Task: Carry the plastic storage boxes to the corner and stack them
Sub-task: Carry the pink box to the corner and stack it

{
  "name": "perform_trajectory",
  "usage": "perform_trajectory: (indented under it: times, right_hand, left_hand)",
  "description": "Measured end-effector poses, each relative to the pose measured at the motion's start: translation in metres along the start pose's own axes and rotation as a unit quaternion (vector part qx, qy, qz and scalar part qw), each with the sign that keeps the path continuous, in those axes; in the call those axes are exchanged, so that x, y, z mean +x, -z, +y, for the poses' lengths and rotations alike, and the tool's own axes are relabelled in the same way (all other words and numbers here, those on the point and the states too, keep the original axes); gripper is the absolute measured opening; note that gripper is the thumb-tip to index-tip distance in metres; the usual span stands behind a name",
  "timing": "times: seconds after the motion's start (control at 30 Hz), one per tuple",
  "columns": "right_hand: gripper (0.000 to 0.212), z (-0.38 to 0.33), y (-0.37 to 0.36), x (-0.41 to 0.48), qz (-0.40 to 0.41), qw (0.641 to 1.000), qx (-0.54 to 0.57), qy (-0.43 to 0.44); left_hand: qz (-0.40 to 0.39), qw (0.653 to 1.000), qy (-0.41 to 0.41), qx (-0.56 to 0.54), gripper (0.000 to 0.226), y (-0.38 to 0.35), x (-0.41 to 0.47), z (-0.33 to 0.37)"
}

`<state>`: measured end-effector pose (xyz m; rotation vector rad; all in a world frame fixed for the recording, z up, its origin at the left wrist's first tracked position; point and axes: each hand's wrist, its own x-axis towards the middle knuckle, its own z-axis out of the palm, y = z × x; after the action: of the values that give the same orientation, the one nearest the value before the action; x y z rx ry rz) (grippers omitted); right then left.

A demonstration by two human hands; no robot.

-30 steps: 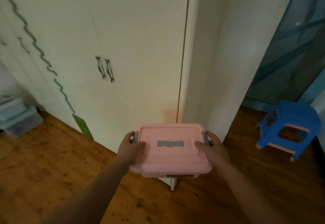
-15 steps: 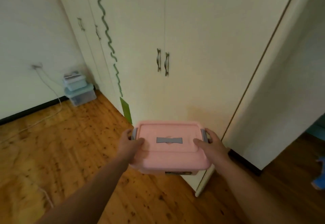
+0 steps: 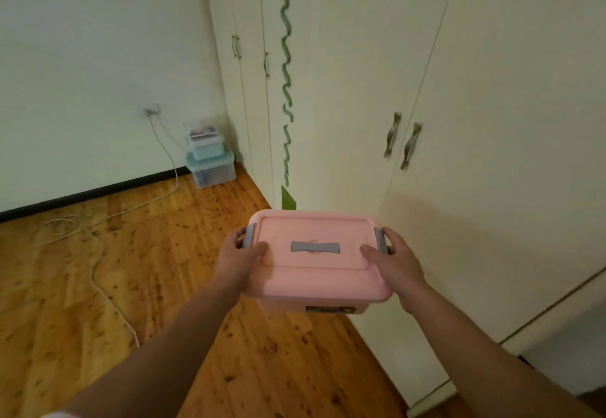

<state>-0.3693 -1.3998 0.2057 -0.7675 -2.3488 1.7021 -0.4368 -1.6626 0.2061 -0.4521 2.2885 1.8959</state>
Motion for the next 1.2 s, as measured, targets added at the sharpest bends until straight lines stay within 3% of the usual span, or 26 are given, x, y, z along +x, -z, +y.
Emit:
perform_trajectory:
  times: [0.6,1.2]
  right_hand:
    - [0.061,-0.083,-0.131,0.085,-0.088,0.994,-0.038,0.054]
    - [0.06,-0.154,-0.224,0.284,-0.195,0.974,-0.064,0.096]
  left_hand:
    - [0.109,0.993,0.019,-0.038,0.06,0.081,0.104,0.019]
    - [0.225,0.972,0.023,-0.067,0.058,0.062,0.262,0.076]
